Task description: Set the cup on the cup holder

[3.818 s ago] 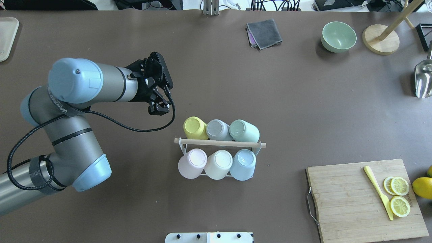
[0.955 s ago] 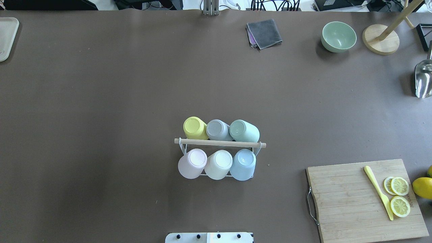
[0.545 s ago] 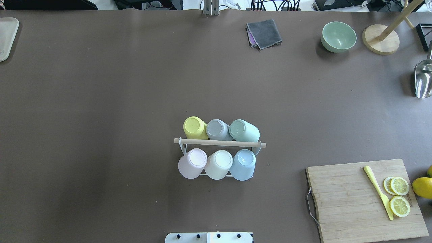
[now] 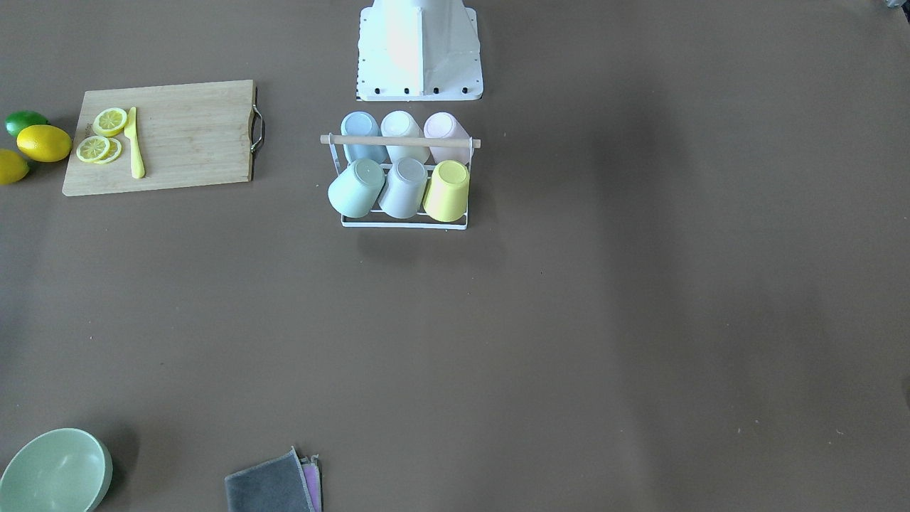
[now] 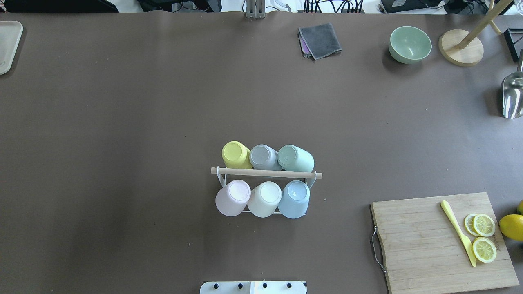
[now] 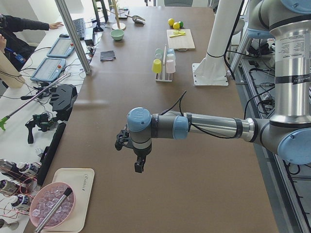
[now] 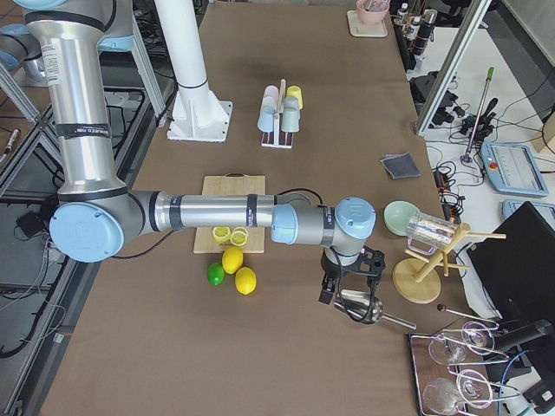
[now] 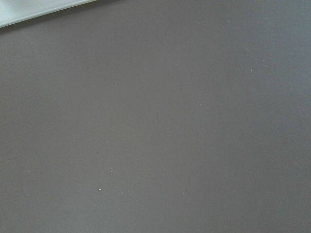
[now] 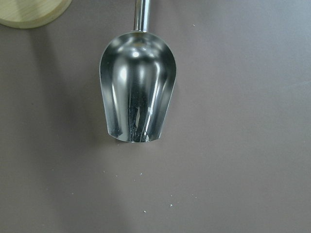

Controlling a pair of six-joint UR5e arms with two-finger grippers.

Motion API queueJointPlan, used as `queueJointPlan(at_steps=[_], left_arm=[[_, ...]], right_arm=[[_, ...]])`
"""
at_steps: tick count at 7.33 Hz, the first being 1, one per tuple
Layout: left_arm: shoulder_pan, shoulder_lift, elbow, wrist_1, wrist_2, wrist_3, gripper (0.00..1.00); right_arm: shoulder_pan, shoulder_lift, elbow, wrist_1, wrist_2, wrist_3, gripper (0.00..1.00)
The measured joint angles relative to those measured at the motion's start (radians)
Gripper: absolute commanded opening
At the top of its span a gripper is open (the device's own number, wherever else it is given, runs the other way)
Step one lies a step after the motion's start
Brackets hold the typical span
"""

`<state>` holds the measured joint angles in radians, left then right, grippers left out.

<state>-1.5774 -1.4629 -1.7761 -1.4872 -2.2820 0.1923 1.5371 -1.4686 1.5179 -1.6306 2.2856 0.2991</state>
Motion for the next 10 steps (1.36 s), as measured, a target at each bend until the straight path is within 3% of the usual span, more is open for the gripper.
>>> queueJointPlan(at_steps=[10], left_arm=[[0.0, -0.006, 0.001, -0.046, 0.012, 0.0, 0.98]], right_arm=[[0.0, -0.005, 0.045, -0.035, 0.003, 0.002, 1.0]])
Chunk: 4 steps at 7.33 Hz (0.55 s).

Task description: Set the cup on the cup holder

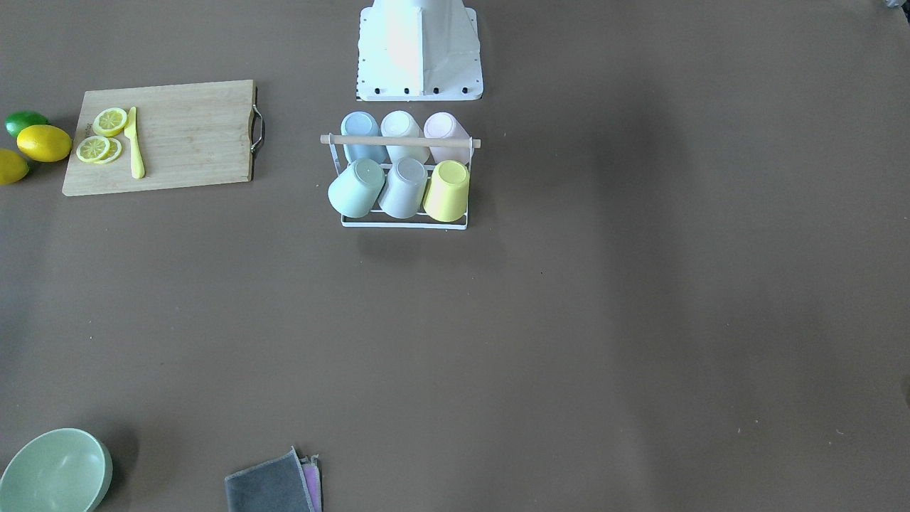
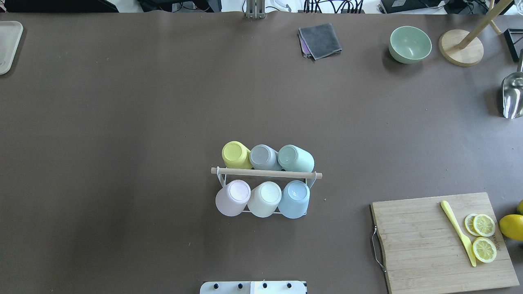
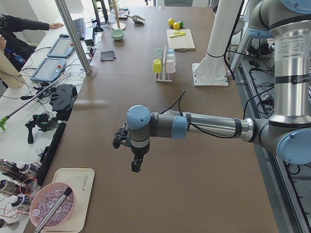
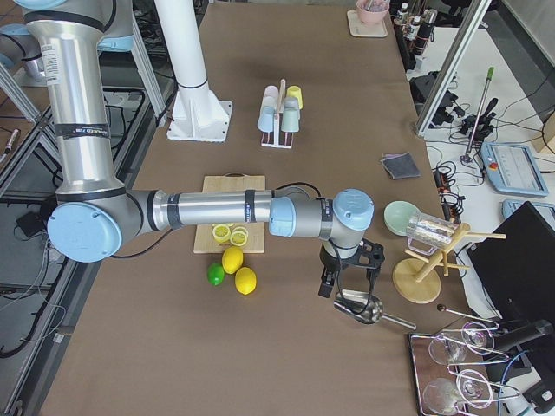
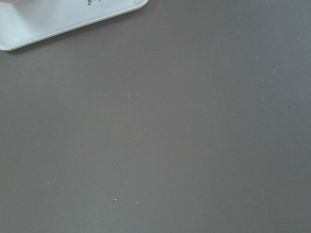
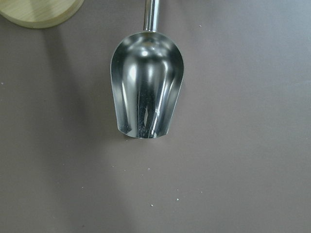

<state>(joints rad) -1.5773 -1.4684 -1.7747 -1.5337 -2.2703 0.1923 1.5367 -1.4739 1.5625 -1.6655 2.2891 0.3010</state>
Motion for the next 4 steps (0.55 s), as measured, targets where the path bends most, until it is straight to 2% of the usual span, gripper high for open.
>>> queueJointPlan(at_steps=[4], left_arm=[[0.0, -0.005, -0.001, -0.017, 0.0, -0.002, 0.98]], right_arm=[[-0.005, 0.008, 0.015, -0.028, 0.001, 0.001, 1.0]])
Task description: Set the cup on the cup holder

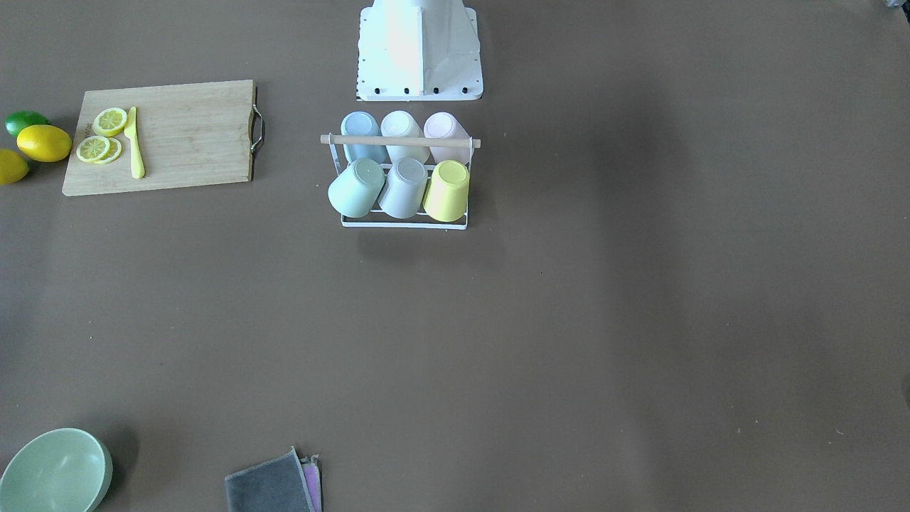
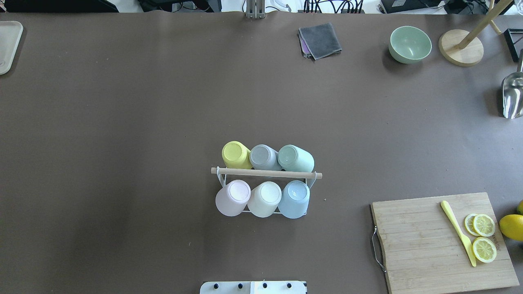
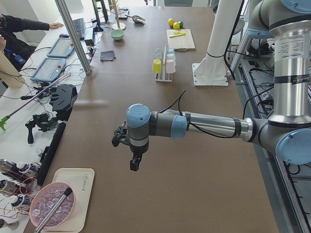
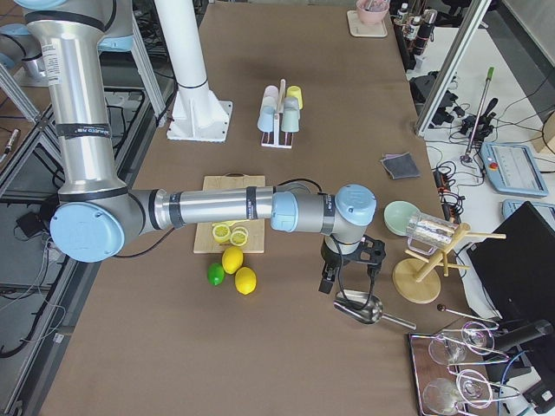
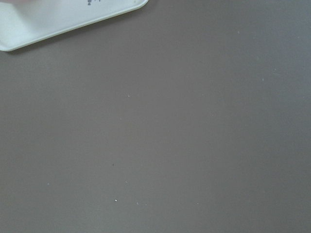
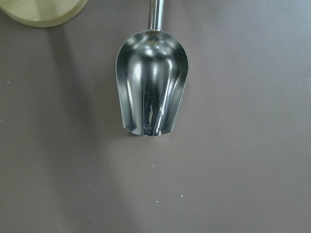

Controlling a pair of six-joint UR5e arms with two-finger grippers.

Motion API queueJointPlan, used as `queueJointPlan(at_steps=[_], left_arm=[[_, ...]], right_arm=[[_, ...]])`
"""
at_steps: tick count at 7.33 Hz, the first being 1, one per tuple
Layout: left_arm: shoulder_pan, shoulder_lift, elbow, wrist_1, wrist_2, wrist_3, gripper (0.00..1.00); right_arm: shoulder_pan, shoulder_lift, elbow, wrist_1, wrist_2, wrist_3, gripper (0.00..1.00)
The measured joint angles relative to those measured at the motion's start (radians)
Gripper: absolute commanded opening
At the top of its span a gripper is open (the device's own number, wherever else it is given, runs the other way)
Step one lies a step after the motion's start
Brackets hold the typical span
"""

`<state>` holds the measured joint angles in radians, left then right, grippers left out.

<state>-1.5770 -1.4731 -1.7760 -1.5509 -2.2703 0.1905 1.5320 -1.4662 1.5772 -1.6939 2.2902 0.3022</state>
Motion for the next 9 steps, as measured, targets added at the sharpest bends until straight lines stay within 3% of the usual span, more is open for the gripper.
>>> queueJointPlan(at_steps=[9], left_arm=[[0.0, 0.001, 0.021, -0.003, 0.0, -0.002, 0.98]], right_arm=[[-0.013, 0.006, 0.004, -0.007, -0.003, 0.0, 1.0]])
